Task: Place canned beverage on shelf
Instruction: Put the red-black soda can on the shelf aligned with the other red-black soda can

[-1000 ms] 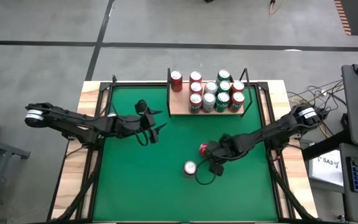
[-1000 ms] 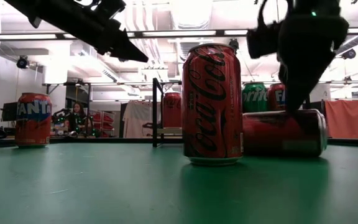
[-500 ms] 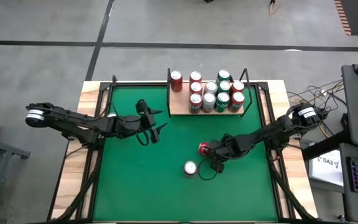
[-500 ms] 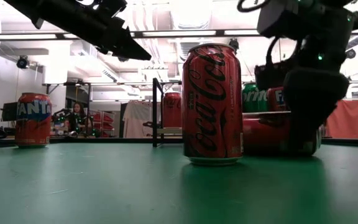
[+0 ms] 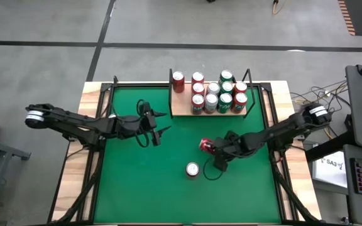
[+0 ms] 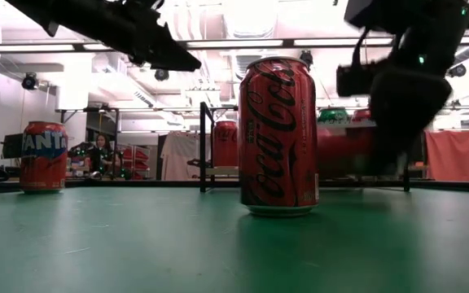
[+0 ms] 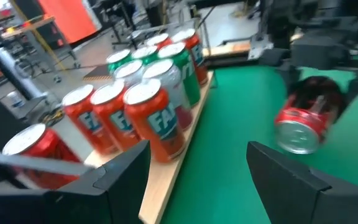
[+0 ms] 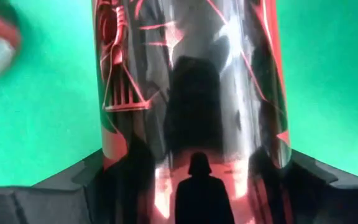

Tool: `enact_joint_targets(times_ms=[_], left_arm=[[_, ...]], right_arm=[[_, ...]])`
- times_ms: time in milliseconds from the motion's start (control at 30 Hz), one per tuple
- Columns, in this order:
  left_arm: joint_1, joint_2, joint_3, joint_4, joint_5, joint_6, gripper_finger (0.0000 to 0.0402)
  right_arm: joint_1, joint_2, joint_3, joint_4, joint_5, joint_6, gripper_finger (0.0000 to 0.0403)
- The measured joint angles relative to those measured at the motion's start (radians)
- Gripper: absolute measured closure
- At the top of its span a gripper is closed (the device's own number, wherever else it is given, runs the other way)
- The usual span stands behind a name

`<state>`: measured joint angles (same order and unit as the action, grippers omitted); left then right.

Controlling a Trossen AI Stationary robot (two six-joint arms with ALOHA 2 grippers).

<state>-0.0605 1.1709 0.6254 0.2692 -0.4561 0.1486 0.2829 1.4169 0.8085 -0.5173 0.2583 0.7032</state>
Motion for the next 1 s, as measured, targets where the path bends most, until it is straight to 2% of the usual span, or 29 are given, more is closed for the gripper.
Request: enact_joint_targets(times_ms=[233,300,433,567,733,867,1000], left_arm=[[-0.002,-0.044,0.0,0.072,0.166,0.057,0.0151],[-0.002,-0.046,0.0,0.114,0.214,0.075,0.0151],[-0.002,-0.047,0.0,0.197,0.284,0.103,0.0151],[-0.002,-0.047,0.0,0.28,0.375,0.108,0.0151],[-0.002,-0.044,0.0,0.392,0.521,0.097,0.0151],[-0.002,-0.029,0.0,0.482,0.632,0.069,0.0151],[-0.002,-0.023,0.0,0.534,0.691,0.06,0.0151]], right_arm=[[-0.001,-0.192,0.0,0.084,0.217,-0.141,0.0109],[-0.002,-0.239,-0.002,0.177,0.256,-0.237,0.0109],[-0.002,-0.299,-0.016,0.439,0.254,-0.49,0.0109],[-0.014,-0.305,-0.028,0.691,0.135,-0.712,0.0109],[-0.042,-0.262,-0.028,0.932,-0.038,-0.898,0.0109],[-0.068,-0.2,-0.029,1.111,-0.204,-0.972,0.0109],[-0.101,-0.134,-0.029,1.227,-0.37,-0.971,0.0109]])
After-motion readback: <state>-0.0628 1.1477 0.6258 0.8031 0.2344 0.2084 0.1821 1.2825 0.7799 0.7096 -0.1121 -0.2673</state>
